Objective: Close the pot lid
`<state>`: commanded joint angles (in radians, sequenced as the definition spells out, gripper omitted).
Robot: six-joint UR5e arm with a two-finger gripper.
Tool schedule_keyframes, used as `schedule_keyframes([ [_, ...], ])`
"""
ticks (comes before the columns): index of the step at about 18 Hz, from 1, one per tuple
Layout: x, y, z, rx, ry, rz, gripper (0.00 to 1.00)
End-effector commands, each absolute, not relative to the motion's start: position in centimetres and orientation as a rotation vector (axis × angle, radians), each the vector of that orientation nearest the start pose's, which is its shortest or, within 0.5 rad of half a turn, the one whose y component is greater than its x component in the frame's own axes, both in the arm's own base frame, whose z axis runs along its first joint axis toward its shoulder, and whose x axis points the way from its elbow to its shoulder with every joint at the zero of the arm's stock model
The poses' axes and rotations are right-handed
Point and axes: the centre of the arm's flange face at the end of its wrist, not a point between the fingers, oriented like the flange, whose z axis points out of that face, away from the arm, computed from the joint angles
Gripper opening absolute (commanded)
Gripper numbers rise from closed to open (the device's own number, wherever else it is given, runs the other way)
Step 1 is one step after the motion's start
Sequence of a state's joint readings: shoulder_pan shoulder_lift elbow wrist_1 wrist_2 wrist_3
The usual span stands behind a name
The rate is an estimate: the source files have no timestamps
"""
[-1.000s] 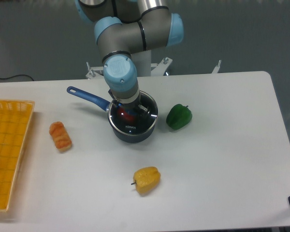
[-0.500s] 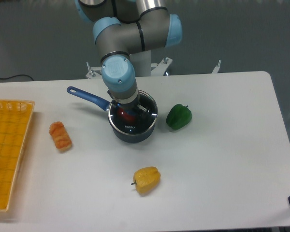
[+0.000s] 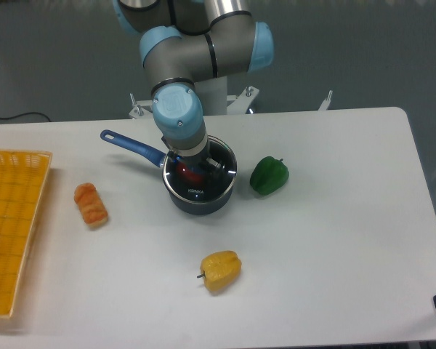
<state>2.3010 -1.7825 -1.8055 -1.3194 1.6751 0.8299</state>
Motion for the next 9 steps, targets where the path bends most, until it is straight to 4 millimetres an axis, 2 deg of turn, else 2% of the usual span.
schedule_keyframes([
  [9, -25.70, 47.26, 29.25, -3.330, 0.186, -0.076, 0.70],
])
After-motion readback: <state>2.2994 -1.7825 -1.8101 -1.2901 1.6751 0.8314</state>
